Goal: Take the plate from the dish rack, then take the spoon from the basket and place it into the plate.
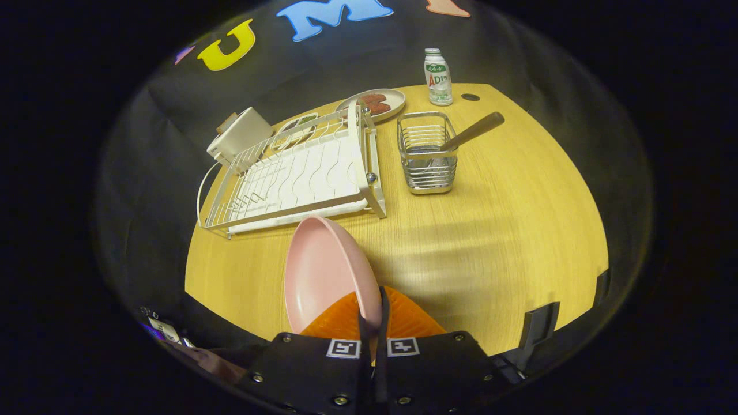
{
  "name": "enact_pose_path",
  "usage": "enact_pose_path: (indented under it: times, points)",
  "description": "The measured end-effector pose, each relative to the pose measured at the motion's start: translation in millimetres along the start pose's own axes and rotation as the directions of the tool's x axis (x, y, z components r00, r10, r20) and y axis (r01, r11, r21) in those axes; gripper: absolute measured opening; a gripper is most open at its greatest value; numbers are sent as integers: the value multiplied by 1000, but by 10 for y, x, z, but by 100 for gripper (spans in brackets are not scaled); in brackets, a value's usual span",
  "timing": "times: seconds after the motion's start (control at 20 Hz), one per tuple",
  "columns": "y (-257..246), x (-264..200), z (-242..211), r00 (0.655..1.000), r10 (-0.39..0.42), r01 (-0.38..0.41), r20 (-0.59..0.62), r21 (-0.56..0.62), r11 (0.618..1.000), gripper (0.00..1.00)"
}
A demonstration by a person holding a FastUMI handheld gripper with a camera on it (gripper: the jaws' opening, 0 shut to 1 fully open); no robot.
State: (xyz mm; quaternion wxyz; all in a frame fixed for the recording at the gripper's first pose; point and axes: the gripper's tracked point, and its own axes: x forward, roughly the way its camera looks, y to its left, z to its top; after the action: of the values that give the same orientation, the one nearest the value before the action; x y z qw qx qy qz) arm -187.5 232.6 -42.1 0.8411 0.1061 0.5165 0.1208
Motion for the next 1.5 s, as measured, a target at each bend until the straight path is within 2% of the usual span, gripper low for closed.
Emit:
enact_pose_path:
  times: [0.35,0.45,0.55,0.75,0.85,0.9,1.0,1.2,1.3,1.5]
  points:
    - [-37,420,-100,988,146,-142,-48,66,988,3]
    - [-96,457,-84,986,164,-161,-27,94,982,7]
    - [-153,473,-130,987,158,-156,-11,107,982,9]
    - [-361,418,-34,992,119,-121,48,50,991,14]
    - [-494,223,94,990,69,-72,124,16,997,27]
    - [-542,143,193,982,47,-44,184,-19,999,27]
    - [-611,-74,433,943,29,0,332,-87,996,27]
    - [-830,-422,825,835,-21,115,549,-139,984,27]
    - [-920,-533,958,784,-35,162,620,-149,975,27]
    - [-1033,-614,1169,729,-31,191,684,-159,969,27]
